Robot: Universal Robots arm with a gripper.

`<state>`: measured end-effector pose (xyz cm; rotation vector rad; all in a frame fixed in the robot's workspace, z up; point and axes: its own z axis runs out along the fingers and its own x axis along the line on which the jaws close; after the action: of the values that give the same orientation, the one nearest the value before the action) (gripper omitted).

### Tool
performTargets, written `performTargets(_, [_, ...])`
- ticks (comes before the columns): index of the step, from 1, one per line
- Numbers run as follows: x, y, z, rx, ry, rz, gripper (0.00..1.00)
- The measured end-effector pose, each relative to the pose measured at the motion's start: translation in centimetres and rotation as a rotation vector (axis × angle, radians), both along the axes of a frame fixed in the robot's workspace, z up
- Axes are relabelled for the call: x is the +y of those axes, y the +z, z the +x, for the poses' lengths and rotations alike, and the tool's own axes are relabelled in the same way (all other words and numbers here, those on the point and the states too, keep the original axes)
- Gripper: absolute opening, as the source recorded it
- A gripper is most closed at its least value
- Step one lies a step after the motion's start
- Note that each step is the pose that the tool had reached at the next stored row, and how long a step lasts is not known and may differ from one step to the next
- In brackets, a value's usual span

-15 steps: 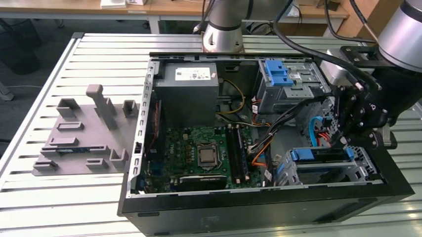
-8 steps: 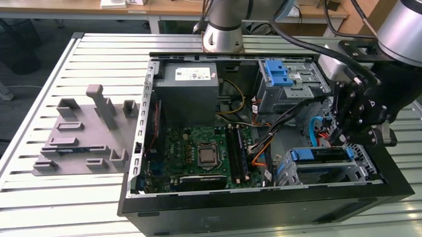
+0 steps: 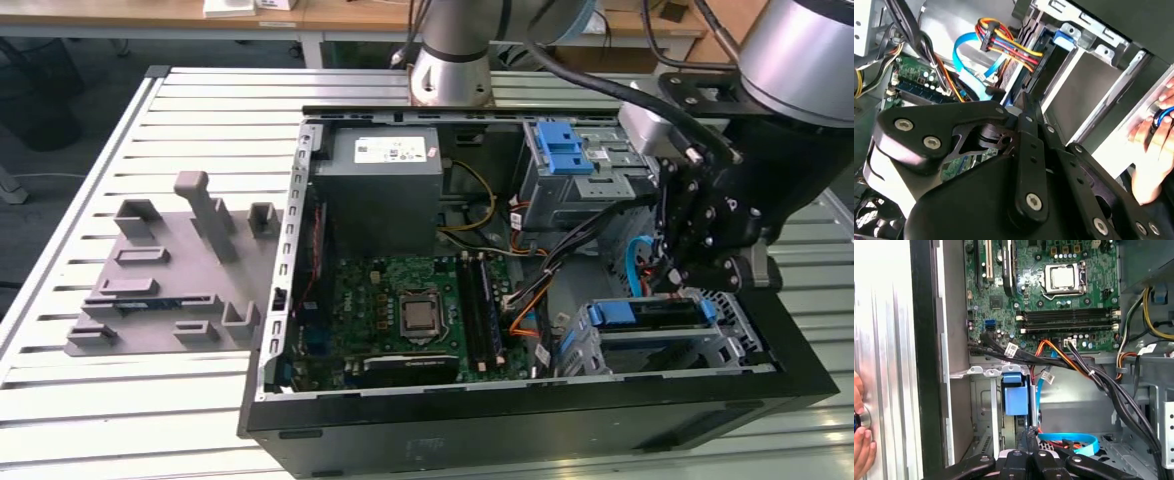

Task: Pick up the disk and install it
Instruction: 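Insert the second disk wire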

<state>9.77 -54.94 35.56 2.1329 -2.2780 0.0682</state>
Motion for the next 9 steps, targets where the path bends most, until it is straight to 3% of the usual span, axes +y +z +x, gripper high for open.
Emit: performTargets(9, [0.15,2.55,-0.19,-0.0003,0.0,0.0002,0.11])
